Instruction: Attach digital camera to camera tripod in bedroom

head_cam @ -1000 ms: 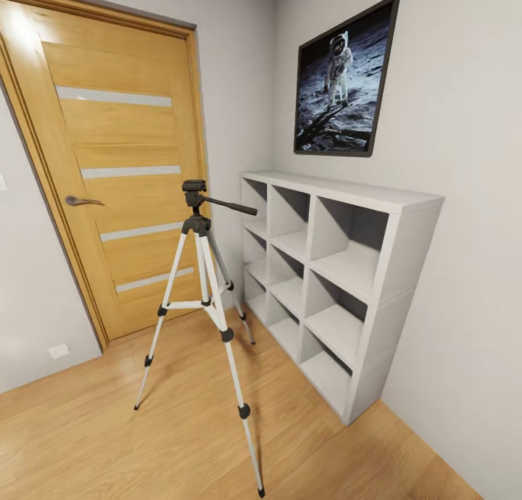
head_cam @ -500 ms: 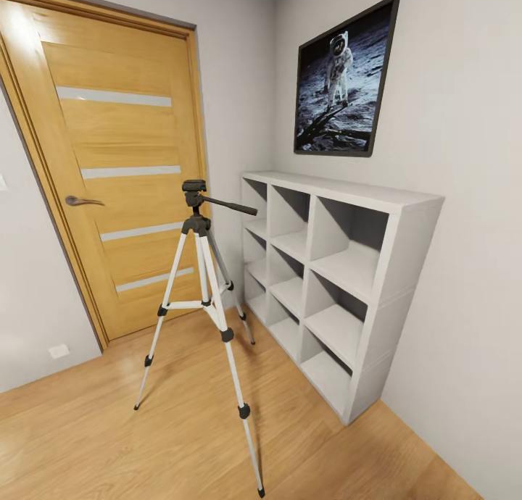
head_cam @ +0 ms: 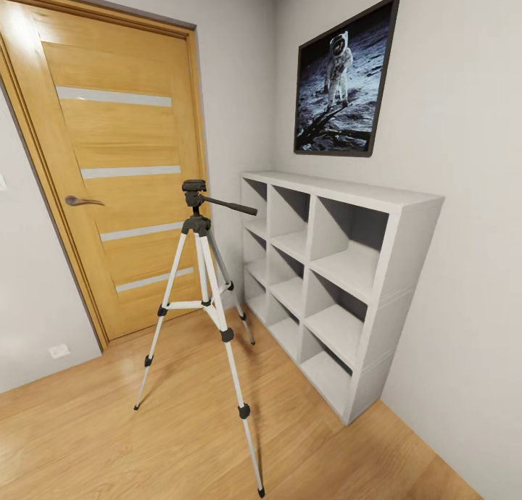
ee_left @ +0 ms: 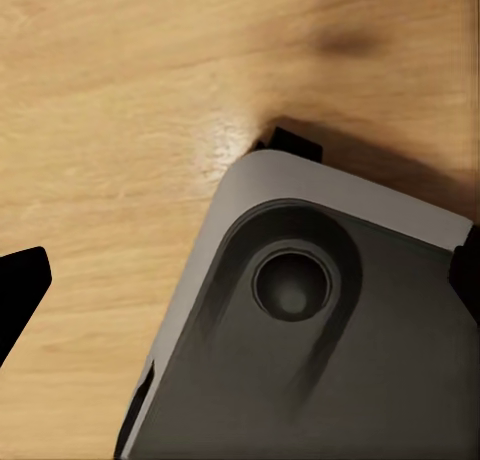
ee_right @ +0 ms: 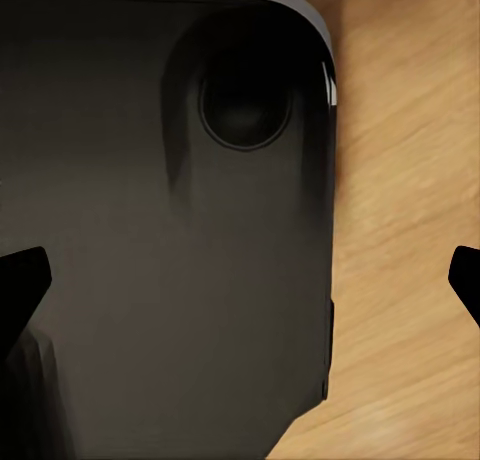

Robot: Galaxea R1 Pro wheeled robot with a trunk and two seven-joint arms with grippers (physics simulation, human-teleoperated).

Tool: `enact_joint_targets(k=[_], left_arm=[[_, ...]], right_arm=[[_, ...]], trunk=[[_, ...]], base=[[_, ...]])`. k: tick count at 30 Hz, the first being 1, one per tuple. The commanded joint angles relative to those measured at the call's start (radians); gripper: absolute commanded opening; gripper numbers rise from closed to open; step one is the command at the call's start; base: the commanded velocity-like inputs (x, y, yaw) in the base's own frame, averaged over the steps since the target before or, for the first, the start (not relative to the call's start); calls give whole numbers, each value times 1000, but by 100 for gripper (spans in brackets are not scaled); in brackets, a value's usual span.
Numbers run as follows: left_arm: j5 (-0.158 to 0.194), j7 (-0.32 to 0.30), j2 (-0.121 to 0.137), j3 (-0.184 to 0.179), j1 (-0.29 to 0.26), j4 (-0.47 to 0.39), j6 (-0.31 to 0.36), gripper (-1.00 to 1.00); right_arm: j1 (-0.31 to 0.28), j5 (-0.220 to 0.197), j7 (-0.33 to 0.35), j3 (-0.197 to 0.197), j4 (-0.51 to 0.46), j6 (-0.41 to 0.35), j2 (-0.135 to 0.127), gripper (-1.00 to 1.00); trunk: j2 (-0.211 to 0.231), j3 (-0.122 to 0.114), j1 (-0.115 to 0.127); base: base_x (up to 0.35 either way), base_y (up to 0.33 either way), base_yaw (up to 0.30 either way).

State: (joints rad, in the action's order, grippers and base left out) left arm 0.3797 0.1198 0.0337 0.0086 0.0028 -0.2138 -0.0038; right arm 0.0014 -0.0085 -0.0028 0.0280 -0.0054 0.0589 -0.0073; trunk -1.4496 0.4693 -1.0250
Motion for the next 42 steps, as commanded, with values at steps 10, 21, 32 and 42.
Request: enact_joint_targets(k=[10, 21, 32, 42], left_arm=[[-1, 1, -16, -1, 0, -4, 0, 100], [-1, 0, -21, -1, 0, -4, 1, 100], [3, 0, -35, -2, 0, -4, 5, 100], [5, 4, -35, -1, 0, 2, 8, 100]], right_arm=[[0, -2, 0, 4, -1, 4, 0, 100], [0, -2, -2, 3, -1, 4, 1, 100], [0, -2, -1, 3, -1, 4, 3, 100], [0, 3, 0, 1, -1, 2, 4, 100]], trunk=[[0, 1, 0], [0, 1, 0], [-49, 23, -27], [-119, 54, -65]], base=[[0, 0, 0], [0, 0, 0], [0, 0, 0], [0, 0, 0]])
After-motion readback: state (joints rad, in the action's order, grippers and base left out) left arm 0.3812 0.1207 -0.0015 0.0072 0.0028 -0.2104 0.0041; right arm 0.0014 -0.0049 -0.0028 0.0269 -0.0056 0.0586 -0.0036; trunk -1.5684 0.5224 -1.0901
